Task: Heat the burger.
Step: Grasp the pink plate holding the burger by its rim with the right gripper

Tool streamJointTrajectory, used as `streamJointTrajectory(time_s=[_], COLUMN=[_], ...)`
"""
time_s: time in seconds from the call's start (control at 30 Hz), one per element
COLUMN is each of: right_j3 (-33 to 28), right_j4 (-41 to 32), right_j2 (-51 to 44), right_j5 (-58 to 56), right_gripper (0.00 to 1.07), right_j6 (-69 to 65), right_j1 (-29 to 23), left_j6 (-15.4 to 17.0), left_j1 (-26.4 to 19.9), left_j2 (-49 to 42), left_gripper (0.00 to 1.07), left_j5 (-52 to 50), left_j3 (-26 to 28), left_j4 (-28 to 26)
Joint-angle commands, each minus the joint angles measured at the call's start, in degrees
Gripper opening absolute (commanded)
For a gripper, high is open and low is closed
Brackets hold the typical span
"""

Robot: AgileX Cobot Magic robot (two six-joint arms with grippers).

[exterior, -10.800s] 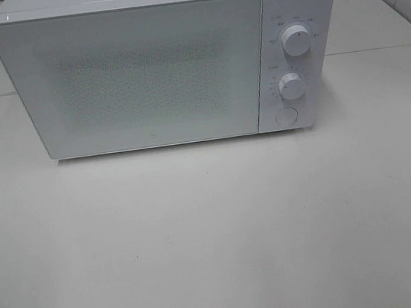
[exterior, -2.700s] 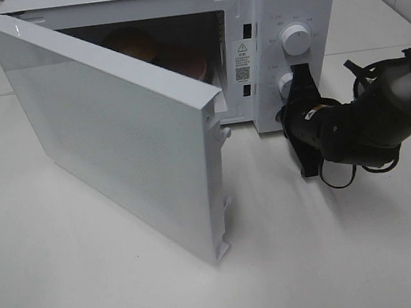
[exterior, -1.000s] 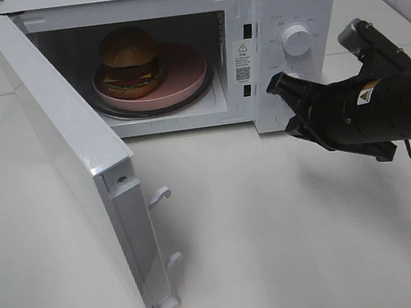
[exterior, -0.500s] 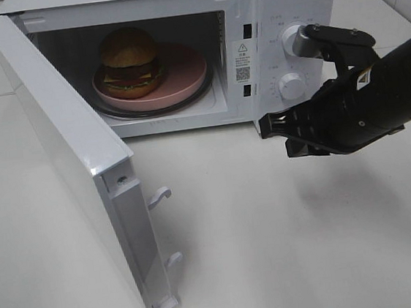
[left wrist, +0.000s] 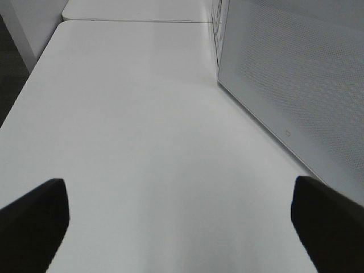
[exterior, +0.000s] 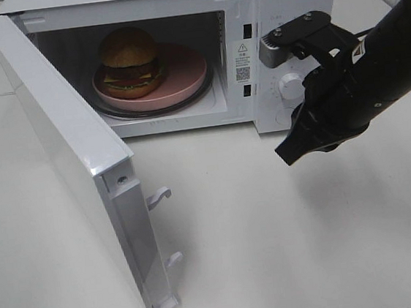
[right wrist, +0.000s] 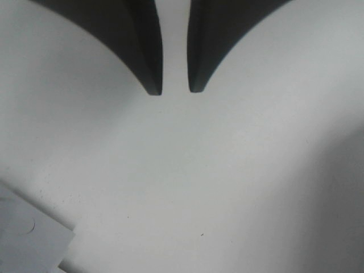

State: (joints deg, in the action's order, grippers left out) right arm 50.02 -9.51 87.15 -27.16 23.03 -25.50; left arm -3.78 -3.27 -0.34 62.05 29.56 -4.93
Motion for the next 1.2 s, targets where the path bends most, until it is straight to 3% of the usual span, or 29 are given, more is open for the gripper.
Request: streamJointTrajectory(time_s=[0.03,0.4,0.57,0.67,0.73,0.77,0.83,0.87,0.9,0.93,0.97,1.0,1.2], right_j3=[1.6,2.0,2.0,2.0,2.0,2.0,2.0,2.0,2.0,2.0,2.0,2.0,3.7], right_j4=[5.0,11.2,12.1,12.2,13.2,13.2,14.0,14.0,14.7,14.9,14.9,15.8,17.8], right_j2=[-0.3,-0.3,-0.3,-0.3,-0.3,-0.3,-0.3,-0.3,-0.3,-0.3,-0.3,-0.3,-0.3], right_j5=[-3.0,-3.7,-3.8,-3.7,-3.7,-3.7,-3.7,-3.7,-3.4,-3.3,-3.3,-3.3,-3.4], right_gripper=[0.18,0.22,0.28,0.37,0.51,0.51,0.69,0.69,0.85,0.92,0.92,1.00,1.02], right_j6=[13.5,36.7,44.1,44.4,44.4,44.4,44.2,44.2,43.8,43.3,43.3,43.3,43.0], right_j1=[0.2,0.2,0.2,0.2,0.2,0.2,0.2,0.2,0.2,0.2,0.2,0.2,0.2], left_j6=[0.2,0.2,0.2,0.2,0.2,0.2,0.2,0.2,0.2,0.2,0.2,0.2,0.2], left_j1=[-0.2,-0.2,-0.2,-0.2,-0.2,-0.2,-0.2,-0.2,-0.2,-0.2,-0.2,-0.2,-0.2], left_j2=[-0.1,-0.1,-0.1,-0.1,-0.1,-0.1,-0.1,-0.1,-0.1,-0.1,-0.1,-0.1,-0.1], left_gripper=[0.98,0.98,0.98,0.98,0.98,0.98,0.98,0.98,0.98,0.98,0.98,0.98,0.98], left_j5=[-0.8,-0.8,-0.8,-0.8,-0.8,-0.8,-0.8,-0.8,-0.8,-0.8,-0.8,-0.8,-0.8], left_j3=[-0.1,-0.1,-0.1,-0.1,-0.1,-0.1,-0.1,-0.1,-0.1,-0.1,-0.1,-0.1,-0.1], left_j4=[-0.1,-0.1,-0.1,-0.1,-0.1,-0.1,-0.1,-0.1,-0.1,-0.1,-0.1,-0.1,-0.1])
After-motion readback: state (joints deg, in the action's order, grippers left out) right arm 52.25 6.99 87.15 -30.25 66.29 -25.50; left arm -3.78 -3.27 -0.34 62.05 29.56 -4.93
